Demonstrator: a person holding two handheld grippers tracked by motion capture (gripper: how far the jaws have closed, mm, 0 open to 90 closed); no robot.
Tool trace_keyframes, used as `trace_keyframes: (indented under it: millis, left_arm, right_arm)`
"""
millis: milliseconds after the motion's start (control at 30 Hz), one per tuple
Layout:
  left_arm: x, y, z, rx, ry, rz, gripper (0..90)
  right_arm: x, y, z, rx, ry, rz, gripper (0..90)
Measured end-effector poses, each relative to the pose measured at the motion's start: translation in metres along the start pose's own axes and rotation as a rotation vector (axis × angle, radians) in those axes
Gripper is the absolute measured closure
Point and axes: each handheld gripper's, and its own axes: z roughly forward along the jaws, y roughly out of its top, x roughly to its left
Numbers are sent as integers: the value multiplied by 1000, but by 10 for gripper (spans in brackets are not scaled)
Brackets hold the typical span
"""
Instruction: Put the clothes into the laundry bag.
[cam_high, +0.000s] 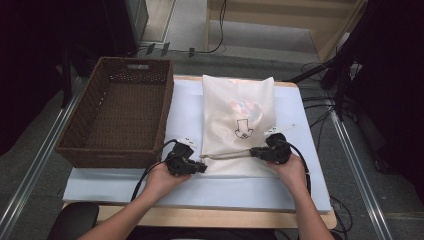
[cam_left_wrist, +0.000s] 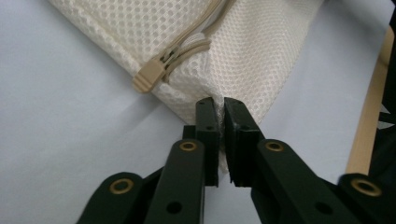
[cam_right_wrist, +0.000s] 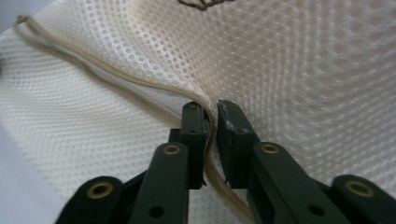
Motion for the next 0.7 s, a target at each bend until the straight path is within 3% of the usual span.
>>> trace_keyframes:
  millis: [100,233,267,367,500,700]
  left_arm:
    - [0,3,-5,-9,0,28,771]
    - [-1,6,-8,-23,10,68,601]
    - [-2,7,-10,-37,7,73,552]
    - [-4,10,-16,-79,1,85,504]
    - [-7,13,-22,-120,0,106,438]
    - [-8,14,-25,-142,27,149,393]
  right_arm:
    - [2,1,-2,-7,8,-9,762]
    - [5,4,-7,-17,39,-26,659]
    - [7,5,-10,-28,64,-41,598]
    - [10,7,-15,-42,77,-49,532]
    - [15,12,-25,-106,80,-67,454]
    - [13,15,-42,-186,60,-81,400]
